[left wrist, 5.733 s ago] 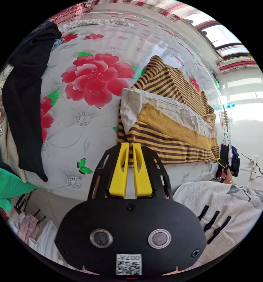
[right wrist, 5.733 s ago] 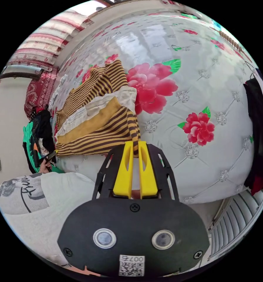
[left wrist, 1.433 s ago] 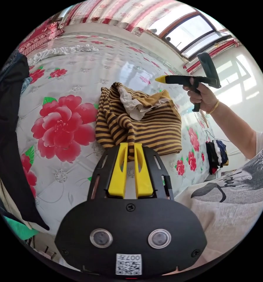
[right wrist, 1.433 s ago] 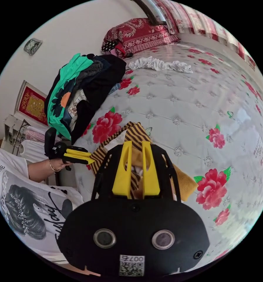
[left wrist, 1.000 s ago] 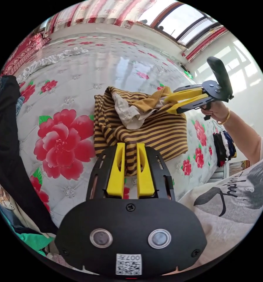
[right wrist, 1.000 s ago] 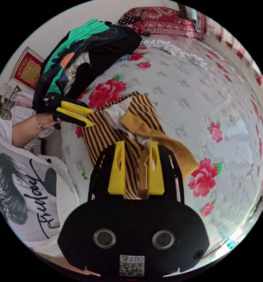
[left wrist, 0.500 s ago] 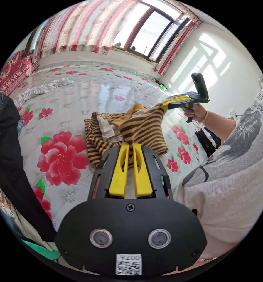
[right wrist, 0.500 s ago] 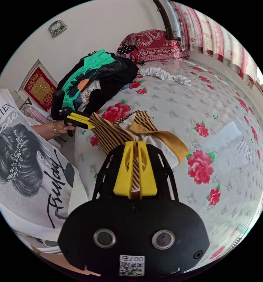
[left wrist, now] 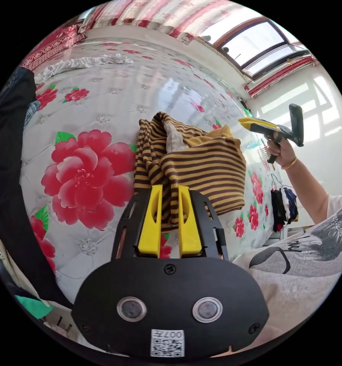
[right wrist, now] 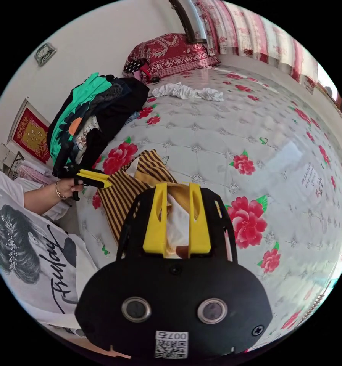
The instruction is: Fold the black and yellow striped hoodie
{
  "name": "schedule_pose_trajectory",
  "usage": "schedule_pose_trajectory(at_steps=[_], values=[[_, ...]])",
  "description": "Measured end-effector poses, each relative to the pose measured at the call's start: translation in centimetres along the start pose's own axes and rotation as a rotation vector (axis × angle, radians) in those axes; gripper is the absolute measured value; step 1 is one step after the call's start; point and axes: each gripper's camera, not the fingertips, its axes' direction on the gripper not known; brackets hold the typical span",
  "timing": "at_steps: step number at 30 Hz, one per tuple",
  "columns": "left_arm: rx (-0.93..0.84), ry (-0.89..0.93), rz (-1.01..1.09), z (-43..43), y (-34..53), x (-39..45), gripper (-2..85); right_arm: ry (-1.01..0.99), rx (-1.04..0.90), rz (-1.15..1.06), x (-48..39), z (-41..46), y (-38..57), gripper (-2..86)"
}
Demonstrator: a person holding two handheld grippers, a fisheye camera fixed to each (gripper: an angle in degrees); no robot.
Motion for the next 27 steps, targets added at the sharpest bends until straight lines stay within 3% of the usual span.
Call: schedule_pose_trajectory(at_steps=[3, 8, 14, 22, 24, 27], values=[[0.054, -0.093, 0.085, -1.8, -1.5, 2.1, 5.1, -0.023, -0.027, 0.021, 3.2, 0.1, 1.0, 5.8], [0.100, -0.035, 0.258, -0.6, -6.4, 5.3, 4.4, -0.065, -0.114, -0.107, 4.8, 1.9, 0.4, 8.2], [-0.073, -0.070, 0.241, 6.3, -9.8, 3.9, 3.4, -0.249, -0.336, -0.217, 6.6, 4.9, 0.4, 5.7], [-0.030, 0.027, 0.138, 6.8, -9.4, 1.1, -0.8, -0.012, -0.118, -0.217, 3.9, 1.3, 9.4, 0.4], [-0.029, 0.064, 0.106, 7.0, -9.9, 0.4, -0.9, 0.158, -0.009, -0.124, 2.6, 0.7, 12.2, 0.2], [-0.047, 0.066, 0.125, 8.2, -10.6, 0.1, -0.9, 0.214, 0.063, 0.072, 1.8, 1.9, 14.5, 0.1]])
